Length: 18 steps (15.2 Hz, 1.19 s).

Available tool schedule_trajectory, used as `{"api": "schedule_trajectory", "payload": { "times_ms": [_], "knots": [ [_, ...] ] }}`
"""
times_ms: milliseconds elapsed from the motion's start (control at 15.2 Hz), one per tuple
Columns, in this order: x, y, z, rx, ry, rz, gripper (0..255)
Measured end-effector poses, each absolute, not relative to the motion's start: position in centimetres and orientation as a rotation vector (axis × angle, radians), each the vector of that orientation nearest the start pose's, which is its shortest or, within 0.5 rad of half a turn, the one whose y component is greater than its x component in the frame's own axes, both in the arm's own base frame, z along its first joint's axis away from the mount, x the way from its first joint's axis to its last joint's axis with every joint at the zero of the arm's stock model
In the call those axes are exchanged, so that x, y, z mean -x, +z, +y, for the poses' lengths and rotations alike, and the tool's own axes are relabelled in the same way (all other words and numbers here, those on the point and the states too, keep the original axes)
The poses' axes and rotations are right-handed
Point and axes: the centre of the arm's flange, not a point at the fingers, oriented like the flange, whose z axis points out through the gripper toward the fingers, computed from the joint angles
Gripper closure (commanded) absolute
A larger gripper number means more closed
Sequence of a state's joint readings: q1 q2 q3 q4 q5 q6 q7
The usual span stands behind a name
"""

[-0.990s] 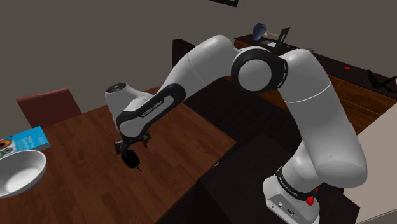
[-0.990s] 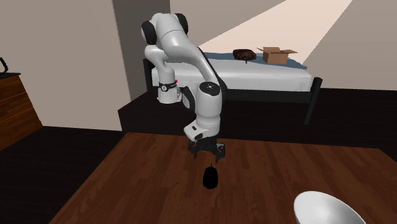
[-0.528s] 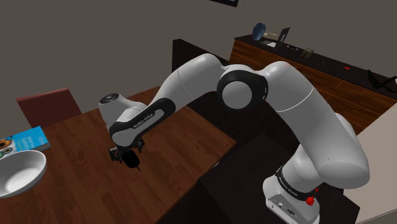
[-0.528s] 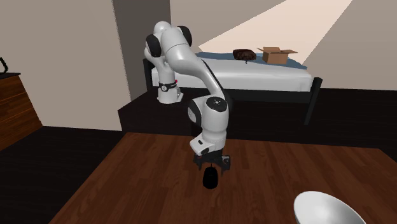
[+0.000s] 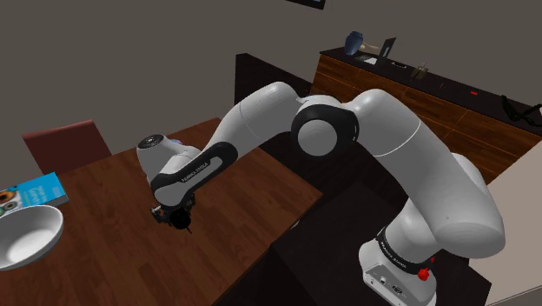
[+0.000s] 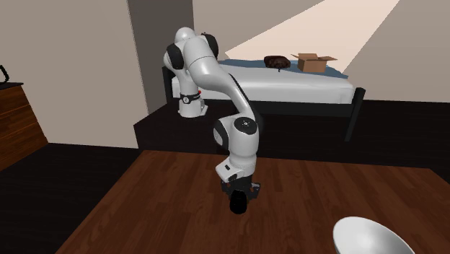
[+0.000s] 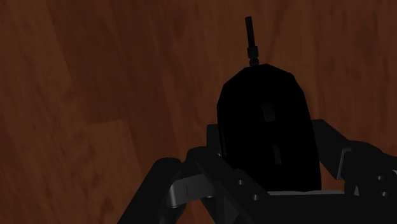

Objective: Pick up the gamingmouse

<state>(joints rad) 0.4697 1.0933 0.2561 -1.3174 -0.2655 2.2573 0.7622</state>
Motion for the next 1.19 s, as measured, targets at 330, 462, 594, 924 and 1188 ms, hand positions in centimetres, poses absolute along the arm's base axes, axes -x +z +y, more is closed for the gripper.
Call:
{"api": "schedule_trajectory", "payload": {
  "times_ms": [330, 462, 594, 924, 1188],
  "knots": [
    [-56.2, 7.1, 44.0, 3.184, 0.178, -0.039, 255],
    [-56.2, 7.1, 44.0, 3.185, 0.179, -0.039, 255],
    [-56.2, 7.6, 44.1, 3.185, 0.180, -0.039, 255],
    [-56.1, 10.0, 44.0, 3.185, 0.180, -0.039, 255],
    [-56.1, 12.1, 44.0, 3.184, 0.180, -0.039, 255]
  ]
}}
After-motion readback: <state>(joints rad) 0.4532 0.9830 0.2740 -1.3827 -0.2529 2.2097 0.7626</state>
